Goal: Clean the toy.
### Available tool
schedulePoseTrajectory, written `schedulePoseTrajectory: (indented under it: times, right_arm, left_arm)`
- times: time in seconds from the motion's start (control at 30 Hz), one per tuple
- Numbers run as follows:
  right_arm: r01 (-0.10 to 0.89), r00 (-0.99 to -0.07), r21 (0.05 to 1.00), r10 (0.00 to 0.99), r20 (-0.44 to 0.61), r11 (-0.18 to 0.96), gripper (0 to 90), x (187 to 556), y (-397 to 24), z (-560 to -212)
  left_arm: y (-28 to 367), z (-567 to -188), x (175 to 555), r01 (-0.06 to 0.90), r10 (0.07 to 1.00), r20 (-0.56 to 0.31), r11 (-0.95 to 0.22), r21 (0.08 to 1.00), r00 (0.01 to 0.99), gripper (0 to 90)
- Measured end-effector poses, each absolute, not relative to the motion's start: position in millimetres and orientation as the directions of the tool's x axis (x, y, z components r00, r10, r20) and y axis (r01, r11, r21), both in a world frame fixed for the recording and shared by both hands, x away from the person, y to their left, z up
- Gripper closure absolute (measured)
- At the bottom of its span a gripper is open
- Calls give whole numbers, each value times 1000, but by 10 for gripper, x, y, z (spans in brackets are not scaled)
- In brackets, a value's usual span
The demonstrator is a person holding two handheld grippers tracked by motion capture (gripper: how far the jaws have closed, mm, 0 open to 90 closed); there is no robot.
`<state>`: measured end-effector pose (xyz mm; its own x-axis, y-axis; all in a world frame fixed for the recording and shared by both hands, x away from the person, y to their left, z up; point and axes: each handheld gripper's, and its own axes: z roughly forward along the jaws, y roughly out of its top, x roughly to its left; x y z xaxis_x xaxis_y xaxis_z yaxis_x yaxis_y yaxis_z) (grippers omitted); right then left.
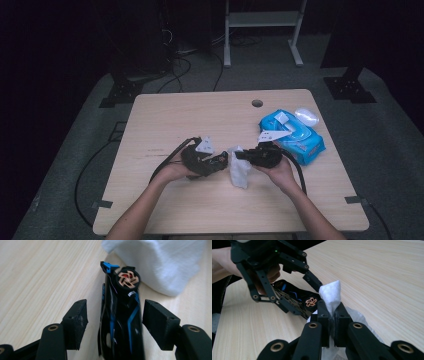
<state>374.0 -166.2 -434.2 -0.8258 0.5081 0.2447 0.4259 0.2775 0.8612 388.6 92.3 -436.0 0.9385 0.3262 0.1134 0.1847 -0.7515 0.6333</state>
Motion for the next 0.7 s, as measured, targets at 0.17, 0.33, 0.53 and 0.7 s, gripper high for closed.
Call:
schedulePoseTrajectory:
  times: [0.17, 0.33, 0.53, 0.7]
  right_arm:
    - [441, -821, 855, 509, 260, 273, 851, 3743, -1669, -4408]
    - [455, -816, 851, 505, 280, 264, 851, 3760, -1639, -4464]
    - [454, -821, 859, 484, 302, 235, 851, 3760, -1593, -4451]
    - [422, -842, 887, 445, 307, 188, 851, 3725, -1542, -4292]
  left_arm:
    - [776, -4385, 3921, 194, 304, 135, -832, 520, 943, 457]
    - [735, -4358, 3913, 182, 279, 127, -848, 498, 952, 572]
    - [806, -4338, 3864, 164, 293, 138, -799, 578, 946, 573]
    - [892, -4260, 3764, 123, 299, 153, -731, 672, 942, 573]
